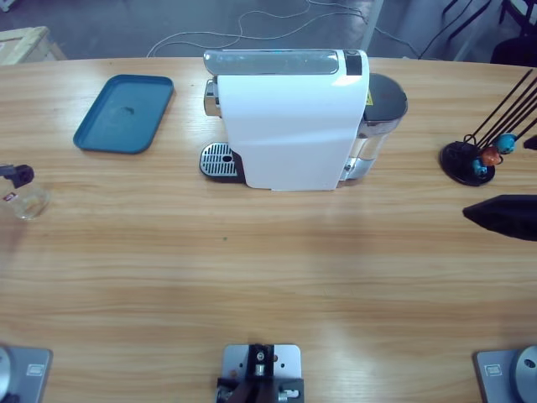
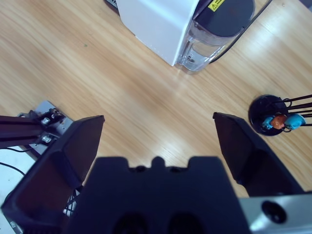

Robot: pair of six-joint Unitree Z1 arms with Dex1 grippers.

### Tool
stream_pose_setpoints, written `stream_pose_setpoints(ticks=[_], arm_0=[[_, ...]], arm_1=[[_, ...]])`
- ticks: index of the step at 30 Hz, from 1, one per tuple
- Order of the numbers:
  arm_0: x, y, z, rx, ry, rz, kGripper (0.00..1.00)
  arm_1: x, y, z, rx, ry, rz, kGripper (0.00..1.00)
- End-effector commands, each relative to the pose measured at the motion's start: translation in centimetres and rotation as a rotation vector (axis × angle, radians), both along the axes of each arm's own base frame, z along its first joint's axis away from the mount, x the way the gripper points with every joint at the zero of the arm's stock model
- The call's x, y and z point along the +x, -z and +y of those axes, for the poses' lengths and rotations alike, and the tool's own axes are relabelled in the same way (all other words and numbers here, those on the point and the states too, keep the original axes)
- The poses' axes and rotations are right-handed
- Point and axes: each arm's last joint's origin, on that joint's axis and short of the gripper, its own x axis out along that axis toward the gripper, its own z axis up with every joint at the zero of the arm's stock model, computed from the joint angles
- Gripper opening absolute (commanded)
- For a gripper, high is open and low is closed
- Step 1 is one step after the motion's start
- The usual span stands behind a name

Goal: Pour coffee

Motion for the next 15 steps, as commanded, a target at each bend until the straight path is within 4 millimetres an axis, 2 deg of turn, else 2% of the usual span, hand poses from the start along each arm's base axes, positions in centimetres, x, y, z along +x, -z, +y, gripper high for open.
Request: stream_pose_setpoints(ticks=[1,8,12,13,15], arm_0=[[0.2,0.8,0.6,0.024,-0.038,0.027,0.977],[1.7,1.5,0.6,0.015,-0.05,0.08,0.982],[1.9,1.9,0.4,0.012,-0.049,0.097,0.977],[1.9,2.0,0.5,0.011,-0.051,0.1,0.959],[1.8,2.1,0.5,0.011,-0.049,0.099,0.792]], arm_1=[[0.2,1.4,0.8,-0.04,0.014,0.022,1.0],[0.2,1.8,0.8,-0.043,0.02,0.028,1.0],[0.3,2.1,0.9,-0.042,0.019,0.029,1.0],[0.3,2.1,1.0,-0.041,0.019,0.029,1.0],[0.3,2.3,1.0,-0.041,0.019,0.028,1.0]])
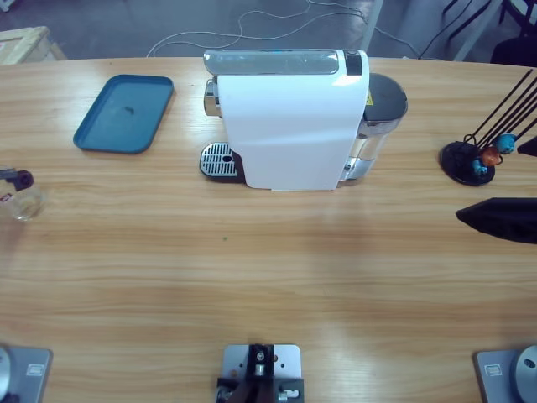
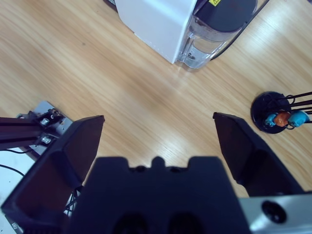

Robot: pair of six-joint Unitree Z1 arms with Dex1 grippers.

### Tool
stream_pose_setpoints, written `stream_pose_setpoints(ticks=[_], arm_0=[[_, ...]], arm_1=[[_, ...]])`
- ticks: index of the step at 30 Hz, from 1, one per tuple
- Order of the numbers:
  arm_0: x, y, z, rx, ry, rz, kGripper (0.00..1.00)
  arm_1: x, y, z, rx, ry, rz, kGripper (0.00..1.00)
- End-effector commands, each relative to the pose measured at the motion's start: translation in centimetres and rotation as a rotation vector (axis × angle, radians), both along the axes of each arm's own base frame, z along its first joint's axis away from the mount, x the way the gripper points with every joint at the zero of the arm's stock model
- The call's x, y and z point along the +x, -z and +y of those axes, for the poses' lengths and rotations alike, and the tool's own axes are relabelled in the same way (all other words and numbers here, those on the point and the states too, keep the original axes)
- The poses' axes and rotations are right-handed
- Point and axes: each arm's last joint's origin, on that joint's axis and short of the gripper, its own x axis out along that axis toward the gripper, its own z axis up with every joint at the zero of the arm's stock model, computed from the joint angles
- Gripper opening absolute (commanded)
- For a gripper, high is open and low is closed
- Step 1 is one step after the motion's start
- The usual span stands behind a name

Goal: Pour coffee

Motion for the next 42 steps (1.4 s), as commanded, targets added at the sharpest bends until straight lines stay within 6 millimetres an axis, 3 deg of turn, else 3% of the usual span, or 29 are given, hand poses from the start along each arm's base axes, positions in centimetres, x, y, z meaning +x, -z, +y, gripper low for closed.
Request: stream_pose_setpoints(ticks=[1,4,6,8,10,15,18,23,26,28,33,38,42], arm_0=[[0.5,0.9,-0.1,0.002,0.005,0.036,0.701],[0.2,1.2,0.0,-0.009,0.009,0.029,0.676],[0.1,1.3,0.0,-0.017,0.013,0.026,0.462],[0.0,1.3,0.0,-0.022,0.02,0.025,0.344],[-0.1,1.3,0.0,-0.024,0.029,0.021,0.016],[-0.5,1.1,0.1,-0.024,0.026,-0.004,0.0],[-0.9,0.0,0.0,-0.093,0.08,-0.046,0.0],[-1.9,-3.5,-0.6,-0.102,0.439,-0.112,0.0],[-1.8,-4.2,-1.7,-0.145,0.665,-0.094,0.0],[-1.7,-4.6,-2.5,-0.191,0.812,-0.091,0.0],[0.8,-6.3,-4.4,-0.174,1.04,-0.068,0.0],[5.7,-6.6,-7.2,-0.112,1.402,0.025,0.0],[8.9,-6.0,-8.8,-0.039,1.555,0.138,0.0]], arm_1=[[0.3,1.9,1.0,-0.04,0.003,0.018,1.0],[0.3,2.0,1.0,-0.034,0.007,0.017,1.0],[0.2,2.2,0.9,-0.032,0.009,0.019,1.0],[0.2,2.3,0.8,-0.03,0.012,0.02,1.0],[0.1,2.2,0.7,-0.027,0.015,0.019,1.0],[-0.1,2.1,0.0,-0.016,0.017,0.011,1.0],[-0.4,0.5,-0.9,-0.01,0.023,-0.034,1.0],[-1.8,-3.2,-4.6,-0.005,0.039,-0.115,1.0],[-3.1,-3.8,-7.3,0.005,0.042,-0.12,1.0],[-3.7,-3.2,-8.5,0.001,0.045,-0.114,1.0],[-4.7,-0.7,-10.8,-0.017,0.059,-0.101,1.0],[-4.8,0.6,-11.1,-0.045,0.072,-0.093,1.0],[-4.8,0.8,-11.2,-0.055,0.087,-0.108,1.0]])
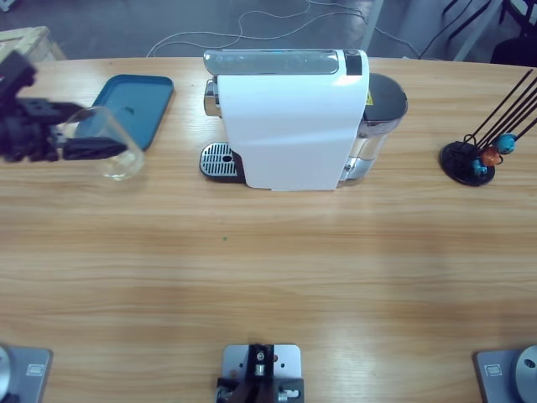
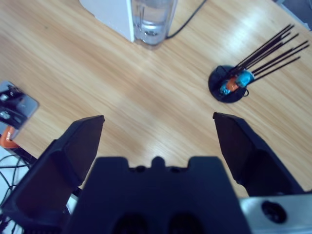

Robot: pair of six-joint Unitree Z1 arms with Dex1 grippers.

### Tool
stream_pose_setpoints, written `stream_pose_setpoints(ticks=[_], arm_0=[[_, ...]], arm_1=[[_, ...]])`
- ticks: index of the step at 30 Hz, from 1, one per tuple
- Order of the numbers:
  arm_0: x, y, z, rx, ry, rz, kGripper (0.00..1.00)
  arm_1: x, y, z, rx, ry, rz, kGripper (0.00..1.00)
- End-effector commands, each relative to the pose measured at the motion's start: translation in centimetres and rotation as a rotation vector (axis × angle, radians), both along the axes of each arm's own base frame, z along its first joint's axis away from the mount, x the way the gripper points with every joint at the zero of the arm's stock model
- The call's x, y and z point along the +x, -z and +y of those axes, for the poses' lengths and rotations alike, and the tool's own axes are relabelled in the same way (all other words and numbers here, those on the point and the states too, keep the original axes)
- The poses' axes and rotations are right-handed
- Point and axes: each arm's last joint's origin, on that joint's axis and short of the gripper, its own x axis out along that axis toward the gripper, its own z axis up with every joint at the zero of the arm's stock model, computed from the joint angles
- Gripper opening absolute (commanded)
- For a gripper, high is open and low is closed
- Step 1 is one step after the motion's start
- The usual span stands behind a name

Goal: Pour coffee

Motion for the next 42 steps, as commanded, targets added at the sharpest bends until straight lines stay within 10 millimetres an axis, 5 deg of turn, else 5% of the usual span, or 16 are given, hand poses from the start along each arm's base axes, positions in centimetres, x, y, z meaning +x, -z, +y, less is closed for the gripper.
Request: stream_pose_setpoints(ticks=[1,11,18,35,36,37,38,42], arm_0=[[6.4,1.6,-2.9,0.176,0.311,0.076,0.0],[12.3,4.6,-7.2,0.137,0.456,0.092,0.0],[11.8,6.8,-10.1,0.145,0.51,0.149,0.0],[11.7,7.5,-11.9,0.146,0.517,0.171,0.0],[11.7,7.5,-11.9,0.155,0.512,0.17,0.08],[11.5,7.3,-11.7,0.164,0.502,0.167,0.702],[11.3,7.2,-11.8,0.165,0.504,0.167,0.961],[11.1,7.4,-12.0,0.167,0.512,0.172,1.0]], arm_1=[[-0.3,1.2,-1.0,-0.028,0.027,-0.023,1.0],[-0.5,0.5,-1.3,-0.045,0.026,-0.014,1.0],[-0.2,0.5,-0.7,-0.059,0.027,-0.01,1.0],[-0.1,0.6,-0.6,-0.066,0.031,-0.012,1.0],[-0.1,0.6,-0.6,-0.066,0.031,-0.012,1.0],[-0.1,0.6,-0.6,-0.067,0.03,-0.012,1.0],[-0.1,0.6,-0.6,-0.067,0.031,-0.012,1.0],[-0.1,0.5,-0.5,-0.064,0.032,-0.012,1.0]])
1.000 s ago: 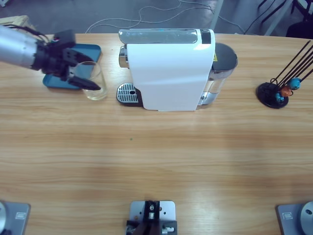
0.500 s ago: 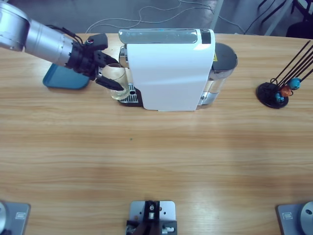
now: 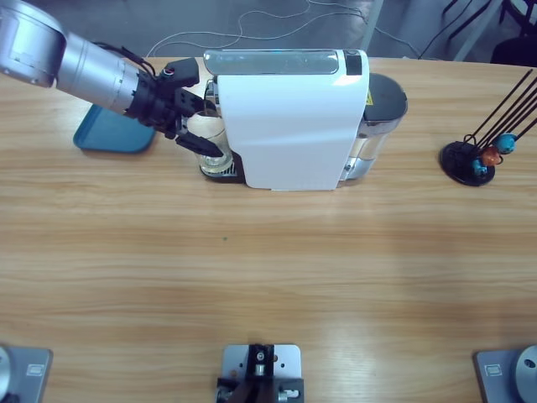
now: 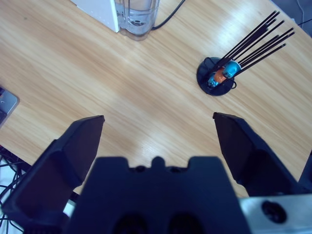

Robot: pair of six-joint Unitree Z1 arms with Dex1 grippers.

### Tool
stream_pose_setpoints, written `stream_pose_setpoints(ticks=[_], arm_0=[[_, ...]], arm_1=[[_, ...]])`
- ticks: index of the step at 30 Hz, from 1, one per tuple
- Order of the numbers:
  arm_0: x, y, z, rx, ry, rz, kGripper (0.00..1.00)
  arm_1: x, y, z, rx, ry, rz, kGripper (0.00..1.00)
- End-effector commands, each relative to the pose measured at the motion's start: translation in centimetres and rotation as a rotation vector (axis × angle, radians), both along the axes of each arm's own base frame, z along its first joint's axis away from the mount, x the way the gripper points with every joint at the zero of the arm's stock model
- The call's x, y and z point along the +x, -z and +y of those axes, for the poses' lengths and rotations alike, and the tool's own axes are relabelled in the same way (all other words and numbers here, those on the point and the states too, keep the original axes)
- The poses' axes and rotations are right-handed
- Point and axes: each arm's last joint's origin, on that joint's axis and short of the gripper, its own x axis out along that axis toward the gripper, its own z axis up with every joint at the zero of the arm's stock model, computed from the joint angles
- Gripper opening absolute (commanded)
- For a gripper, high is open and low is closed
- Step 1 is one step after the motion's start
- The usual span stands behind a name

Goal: Pour coffee

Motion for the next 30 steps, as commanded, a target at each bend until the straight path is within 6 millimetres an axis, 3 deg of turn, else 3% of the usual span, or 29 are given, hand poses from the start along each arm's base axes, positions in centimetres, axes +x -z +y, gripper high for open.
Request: stream_pose_setpoints(ticks=[1,4,6,11,15,18,21,24,27,30], arm_0=[[-0.5,3.5,-0.6,0.062,-0.001,0.084,1.0],[-0.6,3.3,-0.2,0.057,-0.01,0.092,1.0],[-0.7,2.6,1.1,0.038,-0.033,0.094,1.0],[-1.8,-1.2,5.5,-0.074,-0.082,0.068,1.0],[-4.7,-4.5,8.4,-0.122,-0.129,0.001,1.0],[-7.5,-5.0,9.6,-0.127,-0.19,0.04,1.0],[-10.3,-4.7,10.7,-0.144,-0.294,0.143,1.0],[-11.7,-4.3,11.4,-0.133,-0.463,0.288,1.0],[-13.6,-5.0,11.5,-0.097,-0.481,0.211,1.0],[-14.6,-6.2,10.4,-0.076,-0.482,0.133,1.0]], arm_1=[[0.2,0.2,0.4,-0.025,0.004,0.005,1.0],[0.1,0.2,0.3,-0.024,0.004,0.004,1.0],[0.1,0.3,0.3,-0.025,0.004,0.005,1.0],[0.2,0.0,0.5,-0.015,0.005,0.0,1.0],[0.4,-0.2,0.9,0.007,0.006,-0.009,1.0],[1.4,-1.9,1.7,0.054,0.119,-0.059,1.0],[4.6,-5.9,4.6,0.079,0.215,-0.071,1.0],[9.3,-8.4,8.6,0.11,0.284,-0.065,1.0],[15.3,-8.7,12.7,0.105,0.322,-0.017,0.97],[21.4,-8.4,15.1,0.181,0.261,0.096,0.75]])
